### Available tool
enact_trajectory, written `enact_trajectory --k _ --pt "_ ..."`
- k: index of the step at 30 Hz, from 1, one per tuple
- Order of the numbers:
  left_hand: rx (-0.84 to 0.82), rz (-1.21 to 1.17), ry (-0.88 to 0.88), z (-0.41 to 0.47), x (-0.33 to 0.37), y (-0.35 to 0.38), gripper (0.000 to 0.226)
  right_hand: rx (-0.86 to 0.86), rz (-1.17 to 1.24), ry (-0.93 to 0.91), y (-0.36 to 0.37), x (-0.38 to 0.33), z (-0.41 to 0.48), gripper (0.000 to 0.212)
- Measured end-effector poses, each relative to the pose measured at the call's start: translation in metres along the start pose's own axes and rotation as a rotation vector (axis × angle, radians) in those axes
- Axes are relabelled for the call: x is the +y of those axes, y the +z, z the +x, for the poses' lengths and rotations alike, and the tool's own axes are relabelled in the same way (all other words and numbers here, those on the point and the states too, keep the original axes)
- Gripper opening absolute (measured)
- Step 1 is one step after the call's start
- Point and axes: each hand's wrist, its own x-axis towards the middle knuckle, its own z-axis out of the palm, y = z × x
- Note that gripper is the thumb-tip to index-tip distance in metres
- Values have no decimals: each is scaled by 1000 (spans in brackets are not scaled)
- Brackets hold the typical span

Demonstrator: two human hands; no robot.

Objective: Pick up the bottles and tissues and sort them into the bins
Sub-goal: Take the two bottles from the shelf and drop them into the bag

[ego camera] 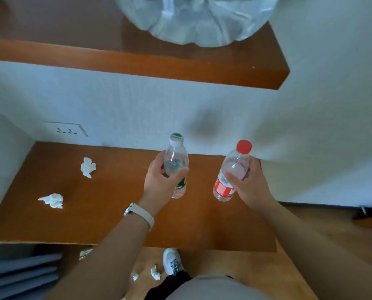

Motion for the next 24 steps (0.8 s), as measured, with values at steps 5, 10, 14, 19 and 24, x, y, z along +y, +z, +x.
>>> enact_trajectory --k 5,10,14,19,24 --pt "-157 11 51 -20 24 60 53 139 78 60 -62 22 -33 49" --pt "-297 27 121 -63 63 139 41 266 198 89 -142 50 -87 55" --pt "-440 72 181 -107 90 204 45 424 240 110 -208 84 -138 56" --pt "-588 141 259 -164 108 283 52 616 303 124 -278 126 -215 53" --pt "-723 171 319 -227 116 360 54 772 317 185 -336 163 -293 50"
